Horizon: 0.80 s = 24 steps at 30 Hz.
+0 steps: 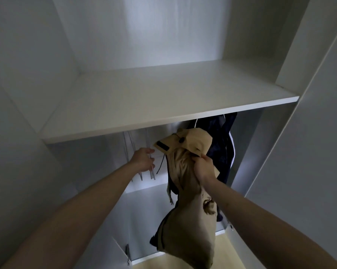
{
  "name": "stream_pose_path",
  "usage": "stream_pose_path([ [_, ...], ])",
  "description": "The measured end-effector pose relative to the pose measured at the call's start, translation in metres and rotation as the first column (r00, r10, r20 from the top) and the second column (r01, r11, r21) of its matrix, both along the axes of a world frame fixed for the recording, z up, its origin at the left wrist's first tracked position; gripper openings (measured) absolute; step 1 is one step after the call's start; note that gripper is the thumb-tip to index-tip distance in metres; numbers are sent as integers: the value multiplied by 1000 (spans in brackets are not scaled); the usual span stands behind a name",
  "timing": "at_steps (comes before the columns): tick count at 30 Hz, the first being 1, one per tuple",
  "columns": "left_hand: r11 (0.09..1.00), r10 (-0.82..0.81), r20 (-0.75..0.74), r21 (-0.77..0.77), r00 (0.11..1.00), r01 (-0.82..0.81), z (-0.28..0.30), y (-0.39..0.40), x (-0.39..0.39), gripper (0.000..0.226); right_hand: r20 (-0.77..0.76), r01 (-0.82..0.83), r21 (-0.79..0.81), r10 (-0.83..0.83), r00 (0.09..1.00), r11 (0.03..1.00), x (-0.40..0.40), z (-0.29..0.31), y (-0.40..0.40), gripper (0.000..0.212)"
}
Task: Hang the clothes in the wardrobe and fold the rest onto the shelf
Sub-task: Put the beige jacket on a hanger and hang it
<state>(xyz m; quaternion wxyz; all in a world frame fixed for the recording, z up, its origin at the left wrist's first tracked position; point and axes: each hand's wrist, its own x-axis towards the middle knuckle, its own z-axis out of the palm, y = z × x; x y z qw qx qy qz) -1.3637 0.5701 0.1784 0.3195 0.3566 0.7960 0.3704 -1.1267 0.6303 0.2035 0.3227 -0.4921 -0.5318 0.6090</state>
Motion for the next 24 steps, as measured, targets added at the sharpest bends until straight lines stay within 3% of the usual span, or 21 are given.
stream_pose_path([
  [6,1000,11,-9,25,1000,-11,-5,3,-1,51,29,54,34,-55,998,998,-18,14,52,23],
  [15,996,44,25,75,999,-46,-17,17,1,46,103,46,133,-60,993,990,-33,7,134,36],
  [21,986,84,83,138,993,-95,-21,29,13,42,148,29,162,-54,988,986,-44,-4,173,19],
  [24,980,87,103,171,991,-103,-20,32,21,41,195,4,159,-35,980,987,-49,-9,192,24],
])
